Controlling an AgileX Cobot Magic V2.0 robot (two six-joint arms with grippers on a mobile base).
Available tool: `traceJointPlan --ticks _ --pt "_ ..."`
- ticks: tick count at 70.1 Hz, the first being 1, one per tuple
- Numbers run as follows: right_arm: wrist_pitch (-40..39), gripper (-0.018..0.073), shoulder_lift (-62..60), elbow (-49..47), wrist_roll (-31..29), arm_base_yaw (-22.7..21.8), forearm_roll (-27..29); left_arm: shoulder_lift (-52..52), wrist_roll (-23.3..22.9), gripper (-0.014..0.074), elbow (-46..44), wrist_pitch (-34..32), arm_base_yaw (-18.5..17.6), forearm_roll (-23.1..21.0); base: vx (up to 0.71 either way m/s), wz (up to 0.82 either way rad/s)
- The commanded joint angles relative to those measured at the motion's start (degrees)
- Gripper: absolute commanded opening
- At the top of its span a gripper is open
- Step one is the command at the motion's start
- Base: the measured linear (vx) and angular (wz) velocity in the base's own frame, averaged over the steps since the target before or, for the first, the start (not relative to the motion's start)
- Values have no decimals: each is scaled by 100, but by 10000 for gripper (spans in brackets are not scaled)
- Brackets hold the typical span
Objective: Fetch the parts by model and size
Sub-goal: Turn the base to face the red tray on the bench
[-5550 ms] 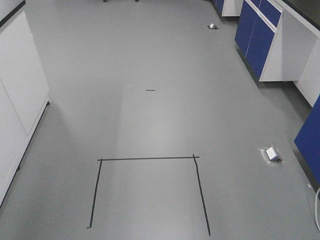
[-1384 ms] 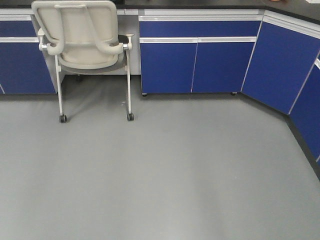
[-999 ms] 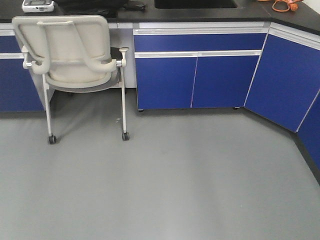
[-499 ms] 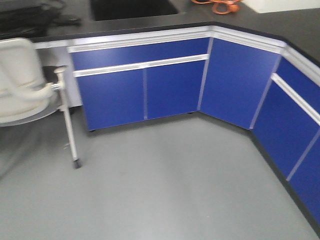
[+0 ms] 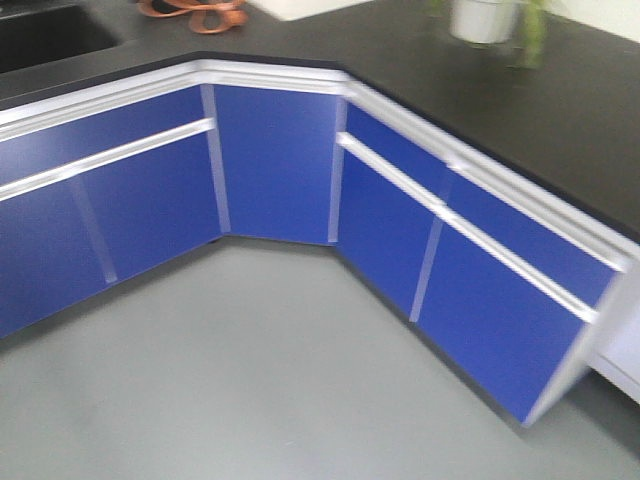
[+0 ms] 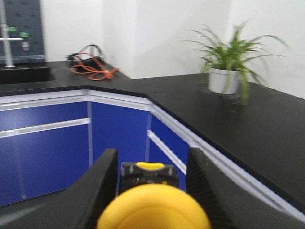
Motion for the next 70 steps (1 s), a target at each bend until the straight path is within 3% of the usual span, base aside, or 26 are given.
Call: traceJointPlan --ticks 1,70 --pt "-459 -8 82 -156 -43 -30 5 76 -34 -7 -128 -453 4 1 12 -70" --pt "-459 -8 82 -156 -43 -30 5 76 -34 -7 -128 -453 4 1 10 -73"
